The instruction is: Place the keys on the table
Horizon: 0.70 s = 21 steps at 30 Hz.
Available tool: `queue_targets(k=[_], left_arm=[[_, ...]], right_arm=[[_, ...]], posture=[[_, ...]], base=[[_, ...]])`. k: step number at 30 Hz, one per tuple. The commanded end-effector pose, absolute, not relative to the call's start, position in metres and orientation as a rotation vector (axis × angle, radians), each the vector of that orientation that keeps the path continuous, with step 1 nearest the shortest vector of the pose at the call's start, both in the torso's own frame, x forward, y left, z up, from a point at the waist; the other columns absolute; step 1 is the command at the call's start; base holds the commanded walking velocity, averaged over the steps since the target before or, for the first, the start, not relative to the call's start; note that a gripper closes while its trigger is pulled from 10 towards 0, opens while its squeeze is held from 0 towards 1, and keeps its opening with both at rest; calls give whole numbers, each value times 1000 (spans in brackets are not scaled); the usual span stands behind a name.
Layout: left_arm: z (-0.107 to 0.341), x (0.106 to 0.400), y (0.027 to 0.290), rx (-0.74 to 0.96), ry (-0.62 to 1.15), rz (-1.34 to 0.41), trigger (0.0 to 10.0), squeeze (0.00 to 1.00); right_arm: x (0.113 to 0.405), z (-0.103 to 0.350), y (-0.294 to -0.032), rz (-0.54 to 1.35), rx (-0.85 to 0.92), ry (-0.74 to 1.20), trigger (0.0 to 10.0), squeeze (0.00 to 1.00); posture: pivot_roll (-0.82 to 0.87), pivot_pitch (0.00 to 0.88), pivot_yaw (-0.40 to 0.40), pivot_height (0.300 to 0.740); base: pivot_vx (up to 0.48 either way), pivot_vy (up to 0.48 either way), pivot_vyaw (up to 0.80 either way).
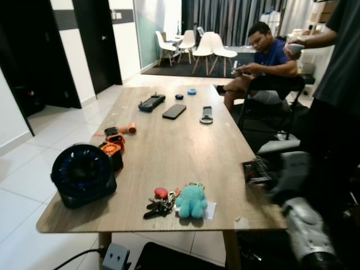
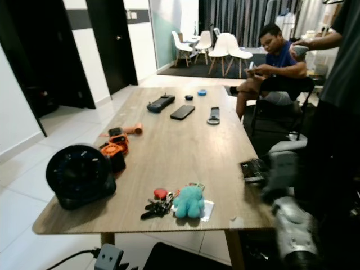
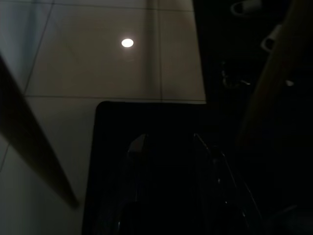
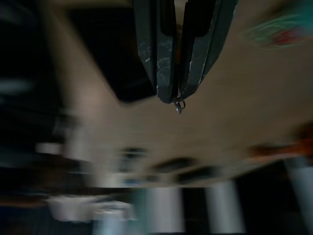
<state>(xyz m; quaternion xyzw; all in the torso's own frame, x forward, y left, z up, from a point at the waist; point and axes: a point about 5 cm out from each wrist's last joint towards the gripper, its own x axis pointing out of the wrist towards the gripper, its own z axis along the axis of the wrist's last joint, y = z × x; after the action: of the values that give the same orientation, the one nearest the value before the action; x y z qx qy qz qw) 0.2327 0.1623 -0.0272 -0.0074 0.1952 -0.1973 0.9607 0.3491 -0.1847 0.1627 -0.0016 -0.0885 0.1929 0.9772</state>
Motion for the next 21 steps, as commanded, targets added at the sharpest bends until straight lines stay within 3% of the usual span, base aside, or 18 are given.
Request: queue_targets(k=[1,8,16,21], left_arm=[[-28,230,168,1,406,-401,10000,0],[-29,229,167,-1,410,-414,10000,0],[-29,228,165,-8,411,-423,10000,0],[-30,228,164,-14,411,-431,10000,0]], right_arm=[[348,166,-169,483,-29,-167,10000,0],[338,165,-144,649,-99,-130,10000,0],[332,166,-145,673,-97,-123,10000,0],[331,173,-163,575,-85,-161,10000,0]], posture=[[19,34,45,740],[15,30,44,740],[13,27,44,740],[11,30,46,740]], base=[[0,0,0],[0,0,0],[0,0,0],[0,0,0]])
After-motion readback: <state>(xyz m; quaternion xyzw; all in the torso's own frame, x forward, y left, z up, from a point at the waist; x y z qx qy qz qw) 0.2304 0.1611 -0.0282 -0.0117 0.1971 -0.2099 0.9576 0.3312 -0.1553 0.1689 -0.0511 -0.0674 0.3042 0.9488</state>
